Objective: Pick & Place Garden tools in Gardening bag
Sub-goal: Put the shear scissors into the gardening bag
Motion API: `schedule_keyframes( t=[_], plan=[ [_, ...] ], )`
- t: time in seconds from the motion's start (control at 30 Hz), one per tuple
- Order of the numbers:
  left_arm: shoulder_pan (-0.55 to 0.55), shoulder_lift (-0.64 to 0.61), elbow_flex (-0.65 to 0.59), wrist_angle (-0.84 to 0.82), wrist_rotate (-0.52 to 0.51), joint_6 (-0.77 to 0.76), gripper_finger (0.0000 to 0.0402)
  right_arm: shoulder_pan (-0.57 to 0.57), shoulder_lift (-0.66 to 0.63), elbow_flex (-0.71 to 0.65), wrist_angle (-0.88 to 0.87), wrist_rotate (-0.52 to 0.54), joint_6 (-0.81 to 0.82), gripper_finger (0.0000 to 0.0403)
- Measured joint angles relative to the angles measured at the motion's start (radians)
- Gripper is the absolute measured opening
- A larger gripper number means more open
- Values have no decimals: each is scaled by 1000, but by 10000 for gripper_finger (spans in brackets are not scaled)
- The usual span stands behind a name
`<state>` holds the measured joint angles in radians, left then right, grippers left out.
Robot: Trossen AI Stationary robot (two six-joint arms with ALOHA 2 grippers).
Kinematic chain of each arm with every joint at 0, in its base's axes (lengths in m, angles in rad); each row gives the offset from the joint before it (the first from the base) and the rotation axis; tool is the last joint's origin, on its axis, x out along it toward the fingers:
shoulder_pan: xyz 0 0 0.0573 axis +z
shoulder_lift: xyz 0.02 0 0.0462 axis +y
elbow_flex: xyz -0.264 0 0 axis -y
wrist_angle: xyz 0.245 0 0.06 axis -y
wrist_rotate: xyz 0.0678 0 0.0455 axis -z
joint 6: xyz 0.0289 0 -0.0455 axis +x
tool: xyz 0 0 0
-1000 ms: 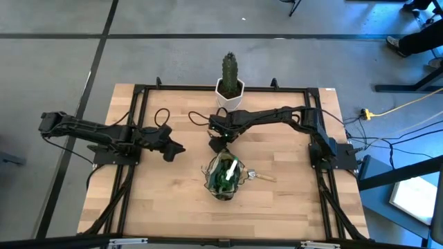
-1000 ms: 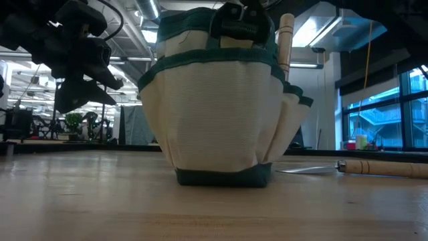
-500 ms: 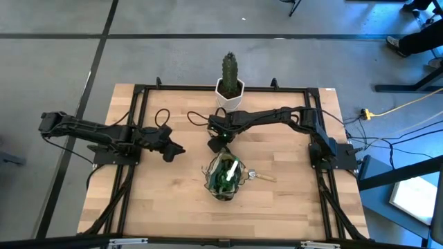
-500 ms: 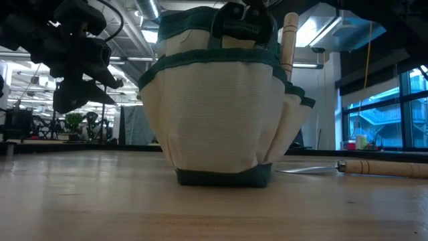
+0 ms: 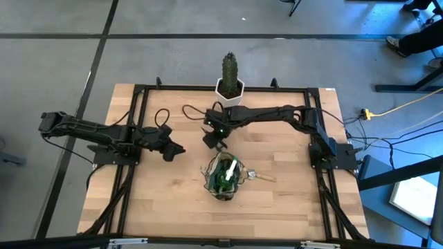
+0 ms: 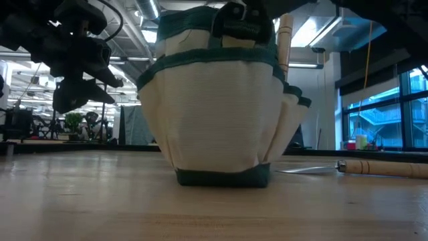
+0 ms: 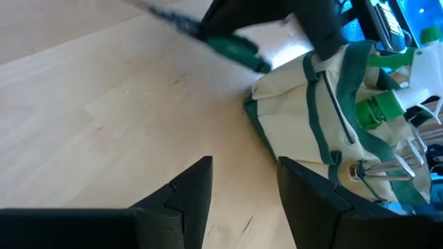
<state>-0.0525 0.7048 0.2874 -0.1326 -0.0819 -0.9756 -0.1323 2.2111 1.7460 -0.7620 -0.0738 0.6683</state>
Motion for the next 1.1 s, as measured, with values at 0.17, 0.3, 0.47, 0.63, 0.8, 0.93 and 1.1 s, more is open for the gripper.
schedule_keyframes(
  t=[0.17,0.3,0.47,0.63,0.8,0.93,1.1],
  plan=[
    [0,0,0,2,-5,11,157,-1,-4,133,-74,53,-38,22],
    [0,0,0,2,-5,18,157,-6,-5,241,-135,84,-50,22],
    [0,0,0,2,-5,21,157,-6,-5,350,-233,137,-65,15],
    [0,-3,0,21,7,69,157,-6,-5,479,-387,151,-43,6],
    [0,-3,0,115,41,178,157,-11,-8,611,-594,150,25,1],
    [10,-3,2,140,26,205,157,-16,-51,591,-605,134,56,1],
    [38,-3,2,178,47,236,157,-15,-56,605,-558,113,66,1]
  ],
)
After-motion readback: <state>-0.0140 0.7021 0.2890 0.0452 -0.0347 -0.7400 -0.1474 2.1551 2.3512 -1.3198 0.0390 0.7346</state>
